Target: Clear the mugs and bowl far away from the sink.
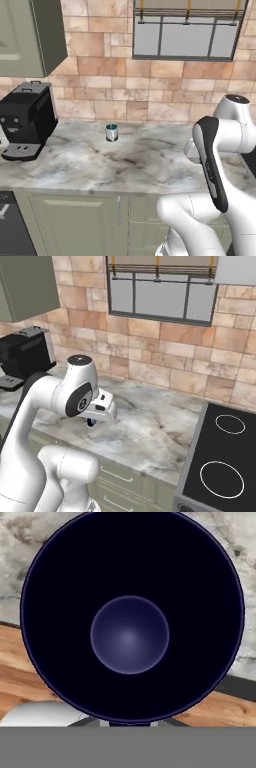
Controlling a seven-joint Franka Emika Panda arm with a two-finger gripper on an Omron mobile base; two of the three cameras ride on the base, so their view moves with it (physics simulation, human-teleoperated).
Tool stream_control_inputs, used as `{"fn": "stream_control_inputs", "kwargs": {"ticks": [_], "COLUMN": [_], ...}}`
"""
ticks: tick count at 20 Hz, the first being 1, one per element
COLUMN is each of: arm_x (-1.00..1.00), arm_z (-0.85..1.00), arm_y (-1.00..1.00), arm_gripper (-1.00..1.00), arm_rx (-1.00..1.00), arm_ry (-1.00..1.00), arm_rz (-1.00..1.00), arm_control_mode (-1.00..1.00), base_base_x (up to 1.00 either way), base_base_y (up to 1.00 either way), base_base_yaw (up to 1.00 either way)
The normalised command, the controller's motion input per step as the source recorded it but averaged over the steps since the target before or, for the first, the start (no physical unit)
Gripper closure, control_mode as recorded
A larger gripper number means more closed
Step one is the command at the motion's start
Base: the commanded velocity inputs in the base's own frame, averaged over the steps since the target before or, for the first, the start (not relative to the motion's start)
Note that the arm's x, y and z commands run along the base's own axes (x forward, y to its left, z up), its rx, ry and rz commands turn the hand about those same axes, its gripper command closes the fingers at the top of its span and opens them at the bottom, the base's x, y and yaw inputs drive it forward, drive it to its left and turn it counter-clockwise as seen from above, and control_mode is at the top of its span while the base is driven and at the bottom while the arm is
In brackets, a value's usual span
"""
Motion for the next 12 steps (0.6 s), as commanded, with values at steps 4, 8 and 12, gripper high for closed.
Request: {"fn": "stream_control_inputs", "kwargs": {"ticks": [4, 8, 12], "arm_x": [0.5, 0.66, 0.56], "arm_z": [-0.03, -0.08, -0.03], "arm_y": [0.08, 0.24, 0.28], "arm_gripper": [1.0, 1.0, 1.0], "arm_rx": [0.0, 0.0, -0.01], "arm_ry": [0.02, 0.01, 0.0], "arm_rz": [0.23, 0.16, 0.09], "arm_control_mode": [-1.0, -1.0, -1.0], "base_base_x": [0.09, 0.0, 0.0], "base_base_y": [0.0, 0.0, 0.0], "base_base_yaw": [0.09, 0.0, 0.0]}}
